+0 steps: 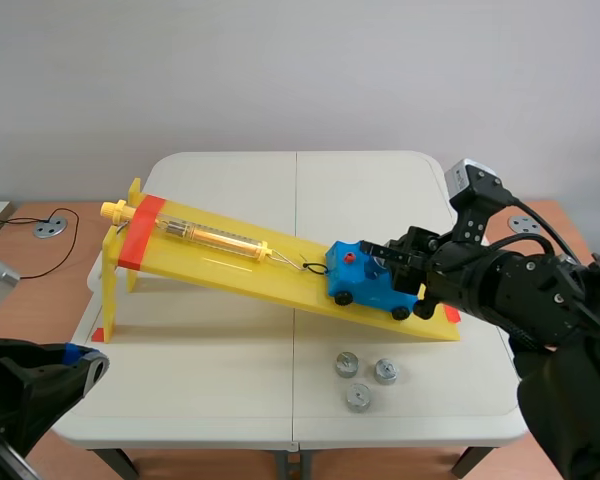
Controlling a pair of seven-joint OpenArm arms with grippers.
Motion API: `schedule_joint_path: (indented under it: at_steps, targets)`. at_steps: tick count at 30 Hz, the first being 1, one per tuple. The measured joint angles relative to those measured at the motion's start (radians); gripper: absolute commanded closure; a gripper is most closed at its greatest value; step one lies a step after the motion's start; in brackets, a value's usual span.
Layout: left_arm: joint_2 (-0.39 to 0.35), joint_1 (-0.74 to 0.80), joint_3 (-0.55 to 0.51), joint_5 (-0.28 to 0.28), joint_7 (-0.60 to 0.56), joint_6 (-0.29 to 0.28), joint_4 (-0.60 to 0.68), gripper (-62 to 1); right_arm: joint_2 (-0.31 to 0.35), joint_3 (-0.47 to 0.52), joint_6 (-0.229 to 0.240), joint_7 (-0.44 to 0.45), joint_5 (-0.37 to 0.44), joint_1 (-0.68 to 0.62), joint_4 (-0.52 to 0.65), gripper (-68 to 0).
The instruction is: Place the four metal weights on the blue cart on the ramp.
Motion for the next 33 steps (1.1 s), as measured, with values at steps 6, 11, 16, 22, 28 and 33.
schedule_joint_path:
  at_steps: [6,11,16,22,28,33]
  targets:
    - [0.000,0.000,0.000,0.000,0.000,0.000,0.000,-3.8,-0.008,0.000,0.000,0.016,-0.003,0.028,-0.045,-0.6]
    - [0.000,0.000,0.000,0.000,0.000,0.000,0.000,-3.8,-0.008,0.000,0.000,0.026,-0.008,0.029,-0.045,-0.9]
    - [0.000,0.000,0.000,0.000,0.000,0.000,0.000,-3.8,-0.008,0.000,0.000,0.026,-0.008,0.029,-0.045,-14.6]
    - [0.000,0.000,0.000,0.000,0.000,0.000,0.000,-3.8,-0.008,0.006,0.015,0.027,-0.008,0.029,-0.045,-28.4]
    - [0.000,0.000,0.000,0.000,0.000,0.000,0.000,-3.8,-0.003,0.063,0.083,-0.003,0.000,0.006,0.006,-29.1]
    - [0.000,0.000,0.000,0.000,0.000,0.000,0.000,-3.8,0.058,0.075,0.098,-0.021,0.004,-0.085,0.180,-29.1]
